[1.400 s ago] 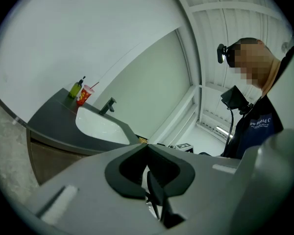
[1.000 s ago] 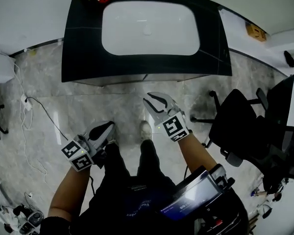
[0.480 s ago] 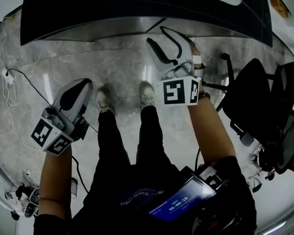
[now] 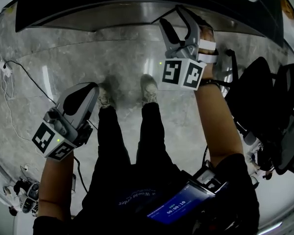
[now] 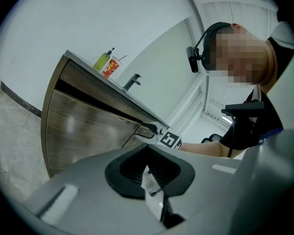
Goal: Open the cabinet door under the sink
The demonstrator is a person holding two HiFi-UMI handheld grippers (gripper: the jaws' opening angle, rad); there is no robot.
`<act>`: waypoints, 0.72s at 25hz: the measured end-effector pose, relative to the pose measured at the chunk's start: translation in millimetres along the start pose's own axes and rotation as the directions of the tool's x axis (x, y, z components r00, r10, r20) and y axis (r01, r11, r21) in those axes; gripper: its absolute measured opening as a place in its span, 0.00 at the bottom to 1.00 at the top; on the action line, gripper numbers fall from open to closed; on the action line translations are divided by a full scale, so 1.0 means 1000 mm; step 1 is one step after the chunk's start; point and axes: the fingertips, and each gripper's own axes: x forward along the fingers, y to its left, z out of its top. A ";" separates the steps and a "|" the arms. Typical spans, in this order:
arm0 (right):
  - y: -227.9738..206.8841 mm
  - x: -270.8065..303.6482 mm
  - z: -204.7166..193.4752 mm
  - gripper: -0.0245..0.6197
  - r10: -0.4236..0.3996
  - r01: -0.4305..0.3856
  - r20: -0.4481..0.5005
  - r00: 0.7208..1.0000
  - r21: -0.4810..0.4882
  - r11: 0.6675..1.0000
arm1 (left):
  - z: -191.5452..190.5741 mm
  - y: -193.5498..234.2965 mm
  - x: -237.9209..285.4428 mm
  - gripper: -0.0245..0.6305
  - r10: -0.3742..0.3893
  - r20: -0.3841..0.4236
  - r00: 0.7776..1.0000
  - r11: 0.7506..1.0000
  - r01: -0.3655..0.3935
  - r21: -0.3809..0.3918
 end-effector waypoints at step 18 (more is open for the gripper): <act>0.013 0.034 -0.018 0.73 -0.198 0.155 -0.102 0.975 -0.330 0.931 | 0.004 0.011 0.016 0.04 -0.023 0.014 1.000 0.997 0.024 -0.078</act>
